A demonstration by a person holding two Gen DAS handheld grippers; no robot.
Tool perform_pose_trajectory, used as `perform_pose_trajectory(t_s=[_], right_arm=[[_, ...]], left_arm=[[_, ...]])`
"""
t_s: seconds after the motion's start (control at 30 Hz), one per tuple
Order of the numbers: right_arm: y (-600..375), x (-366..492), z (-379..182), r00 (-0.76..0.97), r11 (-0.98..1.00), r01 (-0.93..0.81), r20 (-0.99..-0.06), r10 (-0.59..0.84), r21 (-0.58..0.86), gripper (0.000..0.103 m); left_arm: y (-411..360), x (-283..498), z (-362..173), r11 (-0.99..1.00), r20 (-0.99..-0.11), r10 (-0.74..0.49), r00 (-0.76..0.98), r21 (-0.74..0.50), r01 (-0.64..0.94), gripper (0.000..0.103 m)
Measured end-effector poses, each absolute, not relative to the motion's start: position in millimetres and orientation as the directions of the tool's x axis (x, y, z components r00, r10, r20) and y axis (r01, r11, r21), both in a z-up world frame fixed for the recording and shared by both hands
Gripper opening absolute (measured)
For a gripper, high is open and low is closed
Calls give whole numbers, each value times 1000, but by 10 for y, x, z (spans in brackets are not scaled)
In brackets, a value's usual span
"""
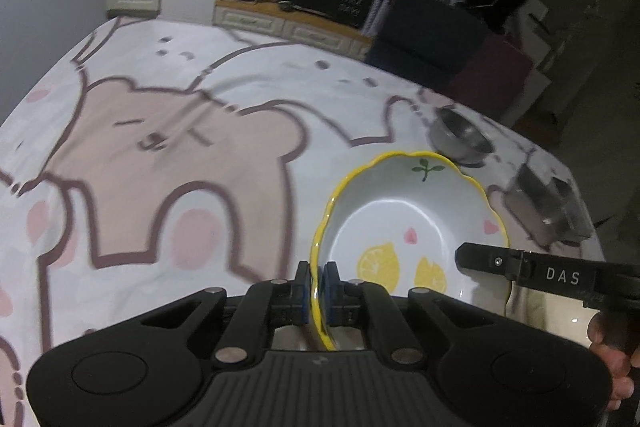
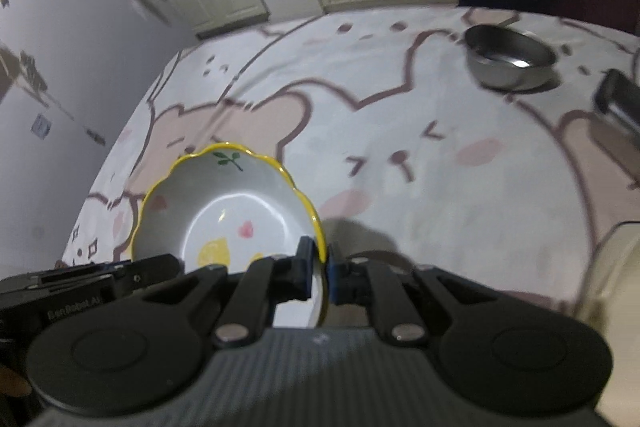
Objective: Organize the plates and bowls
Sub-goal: 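Lift the yellow-rimmed plate with both grippers and carry it toward the cream bowl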
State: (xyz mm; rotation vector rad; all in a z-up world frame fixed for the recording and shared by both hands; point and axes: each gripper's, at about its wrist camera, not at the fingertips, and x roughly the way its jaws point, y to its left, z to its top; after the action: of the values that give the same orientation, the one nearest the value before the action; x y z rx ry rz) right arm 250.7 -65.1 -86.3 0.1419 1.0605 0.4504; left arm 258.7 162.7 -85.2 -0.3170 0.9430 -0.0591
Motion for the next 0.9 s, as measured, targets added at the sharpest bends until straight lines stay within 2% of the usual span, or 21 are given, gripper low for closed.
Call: perform_pose_trajectory(t_s=[0.47,0.9], right_arm=[[-1891,2312,-528,533,936,-161,-770,350,314,9],[-2957,2042,-461,588,949,-8,-766,259,315,9]], left_arm=[[469,2734,-568,947,-743,-298,600,-308,89,6],[-513,2816,-586,921,-740,-390,549,-317,227,6]])
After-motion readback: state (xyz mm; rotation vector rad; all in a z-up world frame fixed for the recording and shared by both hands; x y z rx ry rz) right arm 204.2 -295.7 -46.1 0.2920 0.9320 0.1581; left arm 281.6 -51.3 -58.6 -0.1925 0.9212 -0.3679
